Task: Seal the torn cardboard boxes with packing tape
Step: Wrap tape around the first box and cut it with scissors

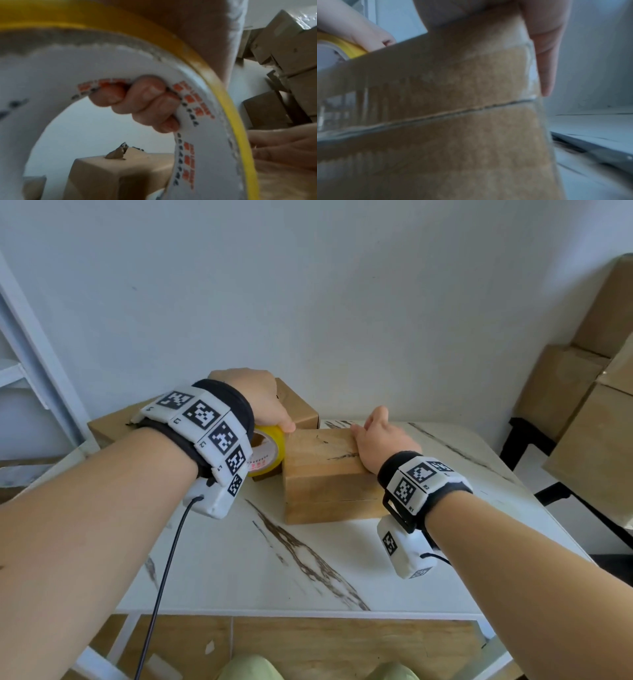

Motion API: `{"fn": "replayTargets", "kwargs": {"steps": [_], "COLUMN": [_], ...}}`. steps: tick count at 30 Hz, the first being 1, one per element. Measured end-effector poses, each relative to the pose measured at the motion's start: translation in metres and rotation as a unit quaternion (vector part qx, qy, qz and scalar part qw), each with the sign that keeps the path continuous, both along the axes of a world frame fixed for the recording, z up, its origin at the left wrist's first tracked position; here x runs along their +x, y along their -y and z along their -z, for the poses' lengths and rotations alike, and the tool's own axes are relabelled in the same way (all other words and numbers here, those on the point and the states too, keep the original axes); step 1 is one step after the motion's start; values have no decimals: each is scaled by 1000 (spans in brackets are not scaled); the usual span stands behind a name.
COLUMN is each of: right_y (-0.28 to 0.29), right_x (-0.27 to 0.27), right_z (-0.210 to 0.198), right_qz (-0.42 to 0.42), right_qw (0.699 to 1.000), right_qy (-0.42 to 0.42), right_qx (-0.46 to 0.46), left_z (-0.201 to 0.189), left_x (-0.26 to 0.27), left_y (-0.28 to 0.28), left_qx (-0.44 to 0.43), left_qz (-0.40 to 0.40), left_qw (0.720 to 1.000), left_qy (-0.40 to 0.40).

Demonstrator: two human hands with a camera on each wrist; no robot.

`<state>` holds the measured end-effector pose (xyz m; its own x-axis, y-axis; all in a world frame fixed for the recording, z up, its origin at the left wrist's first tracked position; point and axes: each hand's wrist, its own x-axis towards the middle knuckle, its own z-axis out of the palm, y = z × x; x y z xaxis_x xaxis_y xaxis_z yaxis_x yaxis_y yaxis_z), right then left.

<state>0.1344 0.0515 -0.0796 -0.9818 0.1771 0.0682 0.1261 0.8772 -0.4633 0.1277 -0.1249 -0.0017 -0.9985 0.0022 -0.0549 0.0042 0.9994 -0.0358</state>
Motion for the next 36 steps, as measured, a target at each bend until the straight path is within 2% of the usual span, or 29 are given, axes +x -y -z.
{"fn": "replayTargets", "kwargs": {"steps": [6,14,17,21,24,31,36], "right_y": [3,6,8,18,27,23,18], "right_x": [-1,0,-3,-1,-1,-5,0], "right_z": [0,-2,-5,-2,-1,-5,0], "right_qz": [9,-11,-47,-80,-95,-128,-139], "right_qw": [1000,998,998,983,974,979,985], "right_qy": [2,-23,15,59,74,75,52], "right_qx": [3,49,48,154,192,141,85], "left_z": [22,42,42,40,41,41,46], "left_x": [-11,-8,-9,-7,-7,-6,1], "left_y": [7,16,14,12,12,17,24], "left_qx": [29,-24,-42,-48,-53,-48,3], "left_qz": [-10,32,39,39,39,60,82], "left_qw": [998,999,997,997,997,995,994], "left_qy": [51,33,45,52,46,58,73]}}
